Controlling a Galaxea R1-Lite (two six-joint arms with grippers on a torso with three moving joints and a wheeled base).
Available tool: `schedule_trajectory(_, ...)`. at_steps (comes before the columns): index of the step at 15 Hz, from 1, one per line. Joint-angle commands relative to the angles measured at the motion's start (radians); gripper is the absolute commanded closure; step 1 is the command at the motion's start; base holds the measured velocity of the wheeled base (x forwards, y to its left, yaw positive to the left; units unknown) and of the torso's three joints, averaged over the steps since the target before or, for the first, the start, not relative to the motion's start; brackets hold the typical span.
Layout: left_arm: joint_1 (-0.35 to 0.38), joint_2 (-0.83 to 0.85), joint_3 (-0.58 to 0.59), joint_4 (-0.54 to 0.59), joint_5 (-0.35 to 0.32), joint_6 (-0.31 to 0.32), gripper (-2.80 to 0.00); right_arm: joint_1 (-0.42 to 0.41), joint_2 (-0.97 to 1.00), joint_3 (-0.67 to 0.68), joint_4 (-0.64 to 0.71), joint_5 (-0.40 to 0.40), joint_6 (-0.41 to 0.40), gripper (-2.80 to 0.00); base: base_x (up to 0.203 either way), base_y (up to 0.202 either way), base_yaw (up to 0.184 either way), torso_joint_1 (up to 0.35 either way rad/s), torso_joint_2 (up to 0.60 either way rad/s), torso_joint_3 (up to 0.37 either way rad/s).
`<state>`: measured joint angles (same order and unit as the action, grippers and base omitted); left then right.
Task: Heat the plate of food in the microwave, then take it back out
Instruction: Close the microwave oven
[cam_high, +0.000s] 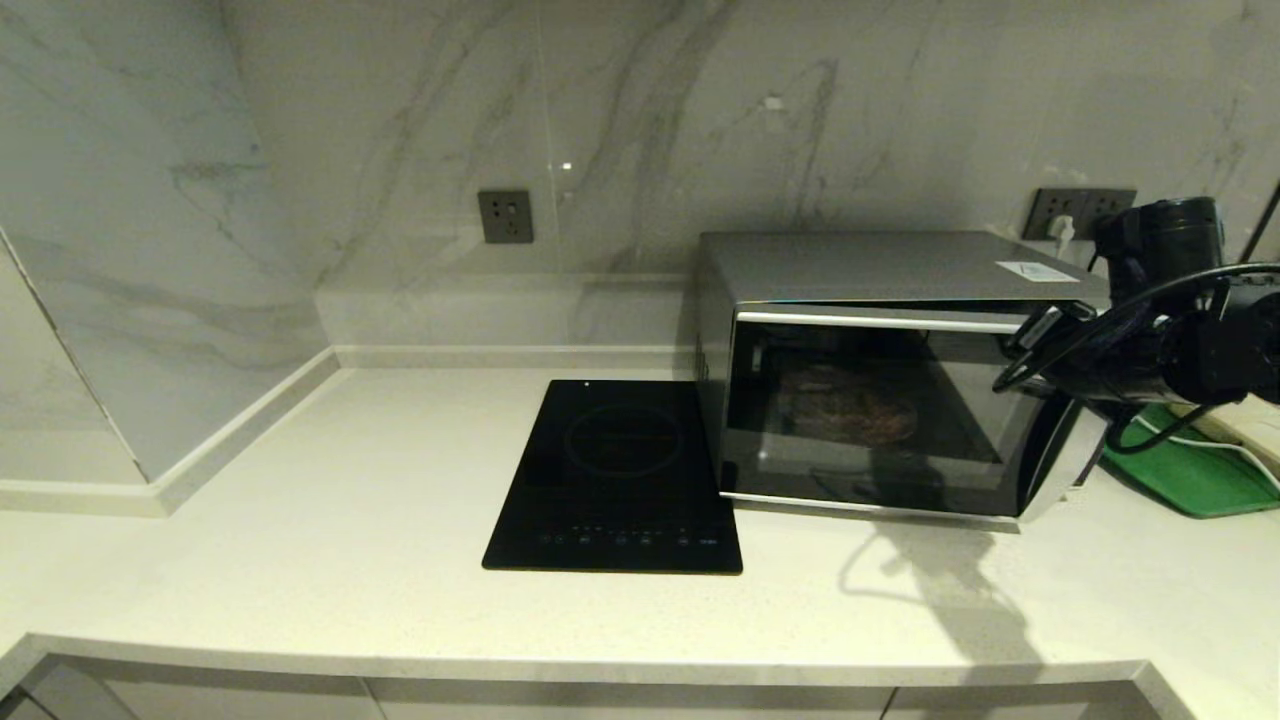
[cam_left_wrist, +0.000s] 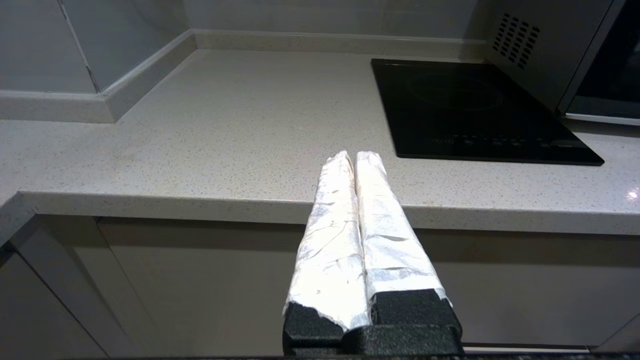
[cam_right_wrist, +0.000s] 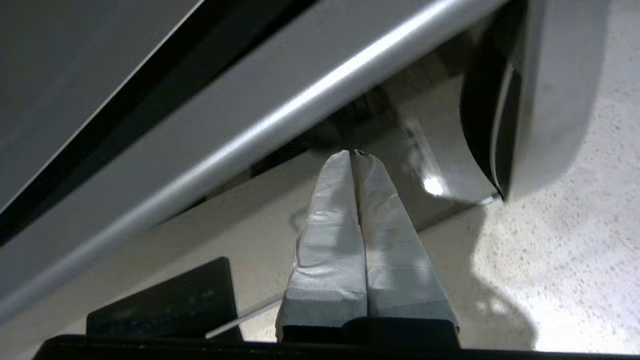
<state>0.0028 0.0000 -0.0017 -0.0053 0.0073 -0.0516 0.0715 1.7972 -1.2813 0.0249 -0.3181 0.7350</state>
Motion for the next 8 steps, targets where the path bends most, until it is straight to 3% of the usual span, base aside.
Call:
schedule_trajectory(1,0.0,0.0,0.0,-0.001,0.0,-0.001,0.0,-0.003,0.025,-0.025,-0.003,-0.001,0.004,0.0,0.0,0.0,0.0,0.0,0.0,0.0)
schedule_trajectory(8,0.0,0.0,0.0,-0.001,0.0,-0.001,0.0,-0.007,0.041,-0.075,-0.005,-0.004,0.0,0.0,0.0,0.0,0.0,0.0,0.0,0.0)
